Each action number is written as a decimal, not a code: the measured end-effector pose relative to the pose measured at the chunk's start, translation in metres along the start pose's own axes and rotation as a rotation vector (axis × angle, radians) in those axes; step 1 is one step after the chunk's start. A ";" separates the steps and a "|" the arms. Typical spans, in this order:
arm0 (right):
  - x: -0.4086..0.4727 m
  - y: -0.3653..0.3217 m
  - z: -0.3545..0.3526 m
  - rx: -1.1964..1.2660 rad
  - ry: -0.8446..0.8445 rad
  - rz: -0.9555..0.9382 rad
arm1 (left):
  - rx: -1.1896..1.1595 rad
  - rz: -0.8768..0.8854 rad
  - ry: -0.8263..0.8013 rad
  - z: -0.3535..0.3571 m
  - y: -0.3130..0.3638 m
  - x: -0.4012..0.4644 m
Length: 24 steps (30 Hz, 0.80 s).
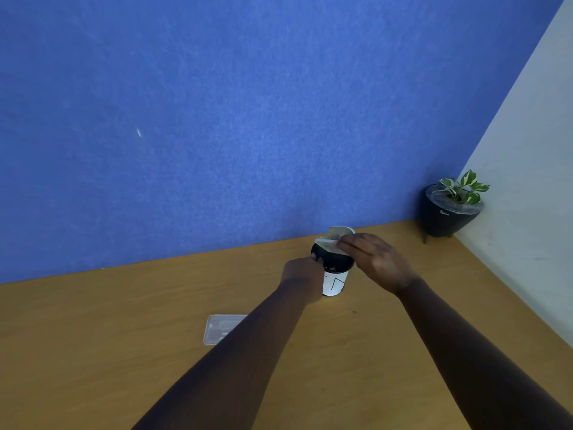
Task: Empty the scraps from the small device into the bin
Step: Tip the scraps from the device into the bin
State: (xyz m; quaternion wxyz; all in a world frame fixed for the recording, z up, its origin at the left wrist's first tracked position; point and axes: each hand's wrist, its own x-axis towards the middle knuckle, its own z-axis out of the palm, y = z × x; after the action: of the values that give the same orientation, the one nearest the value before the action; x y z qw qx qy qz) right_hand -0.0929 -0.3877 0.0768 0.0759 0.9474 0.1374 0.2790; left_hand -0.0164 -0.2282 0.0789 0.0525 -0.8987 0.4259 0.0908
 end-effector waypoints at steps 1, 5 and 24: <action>0.000 0.000 0.001 0.019 0.013 0.036 | -0.009 -0.002 0.010 -0.001 0.000 0.000; 0.001 -0.002 -0.002 0.066 0.068 0.107 | 0.001 -0.004 0.038 -0.006 0.001 0.004; -0.005 0.004 -0.005 0.133 0.081 0.244 | 0.177 0.053 0.076 -0.008 0.009 0.015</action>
State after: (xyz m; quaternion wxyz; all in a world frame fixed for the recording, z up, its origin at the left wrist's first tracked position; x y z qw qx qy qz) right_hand -0.0985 -0.3925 0.0792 -0.0273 0.9479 0.0422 0.3146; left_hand -0.0129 -0.2467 0.0836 0.1131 -0.8817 0.4575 0.0201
